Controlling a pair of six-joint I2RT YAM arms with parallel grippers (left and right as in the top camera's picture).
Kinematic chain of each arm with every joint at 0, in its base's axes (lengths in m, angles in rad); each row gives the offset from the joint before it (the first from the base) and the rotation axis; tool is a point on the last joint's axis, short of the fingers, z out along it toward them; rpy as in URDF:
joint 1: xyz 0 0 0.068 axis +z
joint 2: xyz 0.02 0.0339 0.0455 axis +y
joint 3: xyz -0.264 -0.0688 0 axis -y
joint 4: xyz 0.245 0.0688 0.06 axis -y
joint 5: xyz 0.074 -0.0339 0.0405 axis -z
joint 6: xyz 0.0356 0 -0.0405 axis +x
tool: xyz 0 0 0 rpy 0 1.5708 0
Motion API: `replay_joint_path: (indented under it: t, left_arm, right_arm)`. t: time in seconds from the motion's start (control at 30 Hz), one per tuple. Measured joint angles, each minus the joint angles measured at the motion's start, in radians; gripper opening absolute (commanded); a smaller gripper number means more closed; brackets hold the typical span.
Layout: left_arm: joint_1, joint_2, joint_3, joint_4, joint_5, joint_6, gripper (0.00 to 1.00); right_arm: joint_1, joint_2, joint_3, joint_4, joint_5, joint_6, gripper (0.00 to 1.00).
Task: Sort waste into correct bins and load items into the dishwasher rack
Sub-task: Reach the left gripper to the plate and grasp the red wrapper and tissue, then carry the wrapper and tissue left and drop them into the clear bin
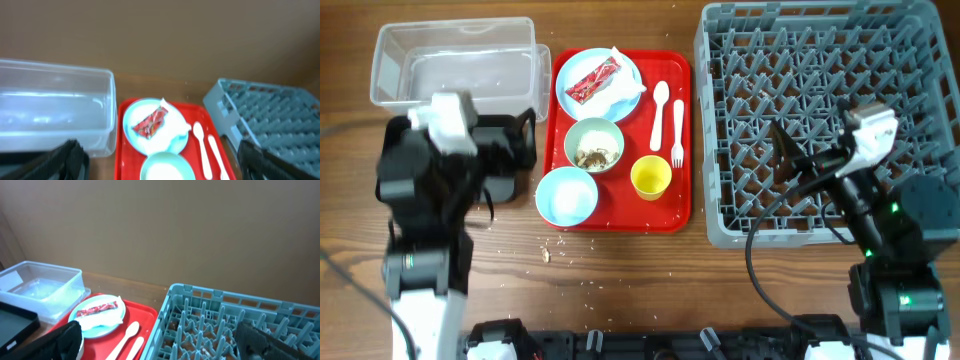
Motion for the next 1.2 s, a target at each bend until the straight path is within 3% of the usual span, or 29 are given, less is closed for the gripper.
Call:
replay_joint_path:
  t: [0.1, 0.17, 0.27, 0.33, 0.43, 0.63, 1.03, 1.07, 1.1, 1.13, 1.17, 1.2]
  left_arm:
    - [-0.089, 0.373, 0.382, -0.239, 0.002, 0.114, 1.00]
    - [-0.147, 0.571, 0.602, -0.485, -0.019, 0.172, 1.00]
    - [-0.211, 0.937, 1.019, -0.777, -0.054, 0.237, 1.00]
    - [-0.234, 1.127, 1.192, -0.913, -0.070, 0.273, 1.00]
    - [-0.246, 1.255, 1.254, -0.915, -0.077, 0.323, 1.00]
    - [-0.247, 1.323, 1.259, -0.761, -0.061, 0.337, 1.00]
    - [-0.264, 1.574, 1.267, -0.649, -0.094, 0.489, 0.99]
    - [-0.278, 1.584, 1.273, -0.625, -0.125, 0.496, 0.83]
    - [-0.289, 1.586, 1.276, -0.614, -0.153, 0.499, 0.58]
    - [-0.295, 1.589, 1.277, -0.602, -0.176, 0.504, 0.25]
    - [-0.300, 1.594, 1.279, -0.595, -0.193, 0.504, 0.06]
    - [-0.301, 1.597, 1.283, -0.593, -0.195, 0.504, 0.04]
  right_arm:
    - [0.000, 0.074, 0.061, -0.061, -0.003, -0.010, 1.00]
    - [0.000, 0.114, 0.096, -0.148, -0.008, -0.021, 1.00]
    - [0.000, 0.214, 0.211, -0.336, -0.024, -0.056, 1.00]
    - [0.000, 0.360, 0.404, -0.583, -0.029, -0.089, 1.00]
    - [-0.001, 0.517, 0.555, -0.679, -0.036, -0.108, 1.00]
    - [-0.001, 0.700, 0.565, -0.687, -0.069, -0.018, 1.00]
    - [-0.001, 0.727, 0.565, -0.706, -0.077, -0.001, 1.00]
    - [-0.001, 0.727, 0.565, -0.706, -0.077, -0.001, 1.00]
    - [-0.001, 0.727, 0.565, -0.707, -0.077, -0.002, 1.00]
    - [-0.001, 0.727, 0.565, -0.706, -0.077, -0.001, 1.00]
    - [-0.001, 0.727, 0.565, -0.706, -0.077, -0.001, 1.00]
    - [-0.001, 0.727, 0.565, -0.706, -0.077, -0.001, 1.00]
